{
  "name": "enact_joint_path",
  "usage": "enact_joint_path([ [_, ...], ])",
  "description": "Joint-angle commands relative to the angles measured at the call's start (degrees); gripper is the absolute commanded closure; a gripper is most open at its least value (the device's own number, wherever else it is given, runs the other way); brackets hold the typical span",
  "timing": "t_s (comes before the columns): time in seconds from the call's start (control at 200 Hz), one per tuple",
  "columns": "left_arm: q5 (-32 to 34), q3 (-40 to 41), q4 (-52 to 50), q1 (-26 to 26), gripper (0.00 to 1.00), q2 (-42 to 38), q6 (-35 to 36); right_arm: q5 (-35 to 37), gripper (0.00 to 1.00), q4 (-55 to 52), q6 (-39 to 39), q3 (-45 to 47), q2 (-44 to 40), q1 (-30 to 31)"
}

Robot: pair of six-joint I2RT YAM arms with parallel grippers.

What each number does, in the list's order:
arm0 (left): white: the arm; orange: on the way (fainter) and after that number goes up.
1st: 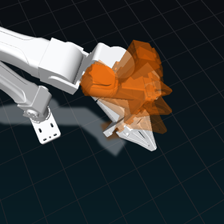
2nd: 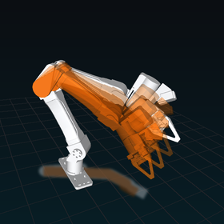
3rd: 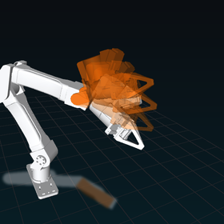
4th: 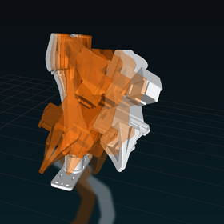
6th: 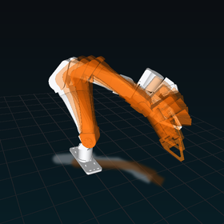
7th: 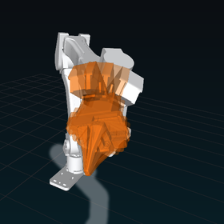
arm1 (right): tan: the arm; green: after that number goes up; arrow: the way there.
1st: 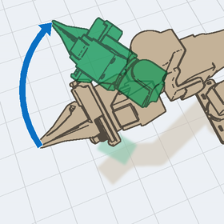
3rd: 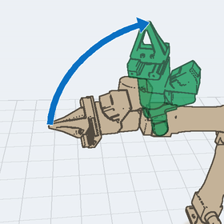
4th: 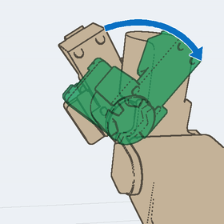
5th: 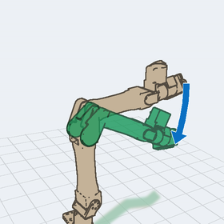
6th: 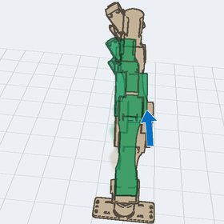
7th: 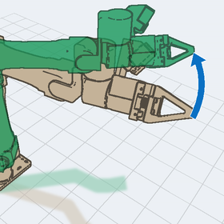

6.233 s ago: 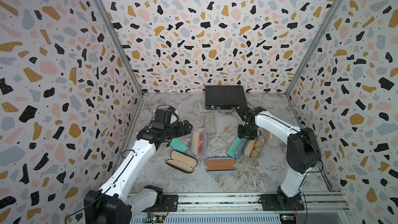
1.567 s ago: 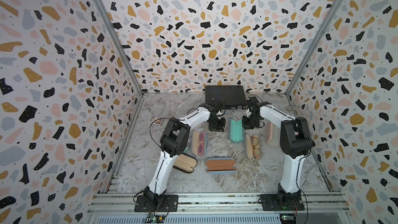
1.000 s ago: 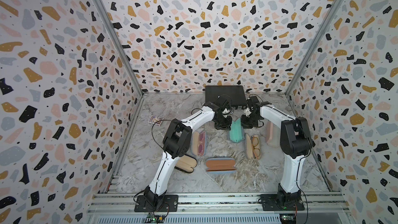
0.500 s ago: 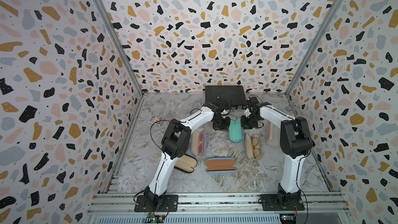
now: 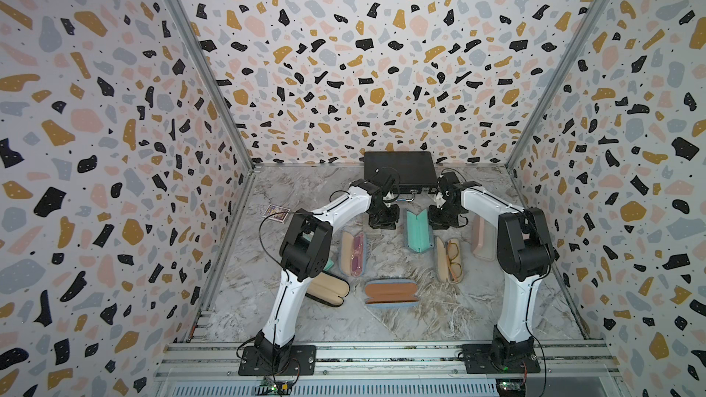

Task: Close the glasses case
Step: Close the glasses case at the center of the board.

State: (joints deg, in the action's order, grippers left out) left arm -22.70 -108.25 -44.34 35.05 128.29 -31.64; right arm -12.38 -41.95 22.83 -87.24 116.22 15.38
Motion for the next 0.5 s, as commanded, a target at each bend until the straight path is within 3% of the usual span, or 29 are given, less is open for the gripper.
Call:
enact_joint_path([
  [0.0, -1.75, -0.32, 1.43, 0.27, 1.0, 2.18, -0.38, -0.34, 0.88, -1.38, -0.45, 0.42, -0.39, 0.09],
  [0.496, -4.06, -6.08, 2.12, 2.42, 1.0, 7.01, -2.15, -2.71, 0.88, -0.76, -1.03, 0.68, 0.07, 0.1],
])
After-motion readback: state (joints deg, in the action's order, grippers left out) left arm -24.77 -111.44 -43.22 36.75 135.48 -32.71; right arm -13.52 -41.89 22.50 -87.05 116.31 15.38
